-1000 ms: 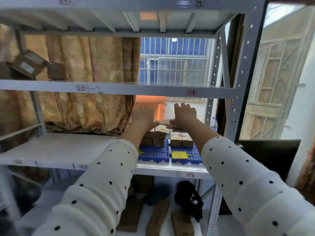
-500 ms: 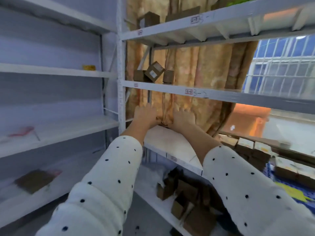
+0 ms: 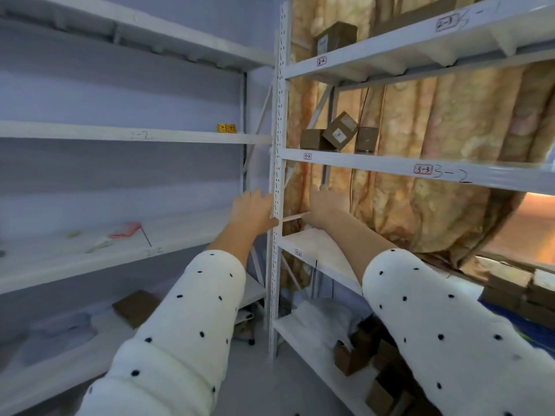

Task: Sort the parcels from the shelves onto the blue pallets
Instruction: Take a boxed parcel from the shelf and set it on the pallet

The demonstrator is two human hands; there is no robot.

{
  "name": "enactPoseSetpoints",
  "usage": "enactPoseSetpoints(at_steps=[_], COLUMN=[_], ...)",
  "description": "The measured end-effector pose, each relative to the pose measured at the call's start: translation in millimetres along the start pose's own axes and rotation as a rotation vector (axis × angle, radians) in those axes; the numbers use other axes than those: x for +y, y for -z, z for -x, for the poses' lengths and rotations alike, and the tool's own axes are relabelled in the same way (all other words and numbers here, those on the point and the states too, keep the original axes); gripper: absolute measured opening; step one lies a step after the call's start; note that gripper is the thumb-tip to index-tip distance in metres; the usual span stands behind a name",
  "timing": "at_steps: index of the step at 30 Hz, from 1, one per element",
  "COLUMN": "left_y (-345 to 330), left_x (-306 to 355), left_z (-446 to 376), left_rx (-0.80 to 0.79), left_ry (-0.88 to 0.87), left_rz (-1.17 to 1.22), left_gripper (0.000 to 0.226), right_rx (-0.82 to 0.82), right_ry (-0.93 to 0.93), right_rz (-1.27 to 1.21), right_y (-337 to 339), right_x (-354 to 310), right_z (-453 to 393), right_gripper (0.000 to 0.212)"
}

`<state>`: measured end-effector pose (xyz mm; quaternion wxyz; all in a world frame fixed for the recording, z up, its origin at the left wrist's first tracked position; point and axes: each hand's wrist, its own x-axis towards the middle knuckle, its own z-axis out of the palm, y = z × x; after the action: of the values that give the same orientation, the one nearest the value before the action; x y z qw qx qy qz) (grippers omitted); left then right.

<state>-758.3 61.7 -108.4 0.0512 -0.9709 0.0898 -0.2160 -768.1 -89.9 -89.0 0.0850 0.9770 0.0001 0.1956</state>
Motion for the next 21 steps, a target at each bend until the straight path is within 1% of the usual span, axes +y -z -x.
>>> enactPoseSetpoints(at_steps=[7, 11, 15, 21], left_y=[-26, -44, -58, -81], left_x=[-27, -36, -41, -55], left_z=[-49, -95, -158, -253], left_rx=[0.003, 0.027, 0.082, 0.143], left_ry=[0.011, 0.068, 0.068, 0.027], left_rz=[-0.009, -0.021, -0.075, -0.055], left_gripper=[0.052, 0.053, 0.049, 0.047], right_rx=[0.005, 0.028, 0.068, 0.077], right_ry=[-0.006, 0.003, 0.001, -0.041], right_rz=[0.016, 0.057, 0.06, 0.029], right_y=[-12, -35, -51, -72], right_x=[-18, -25, -19, -3], right_z=[-60, -115, -177, -268], right_gripper=[0.074, 0.079, 0.076, 0.064])
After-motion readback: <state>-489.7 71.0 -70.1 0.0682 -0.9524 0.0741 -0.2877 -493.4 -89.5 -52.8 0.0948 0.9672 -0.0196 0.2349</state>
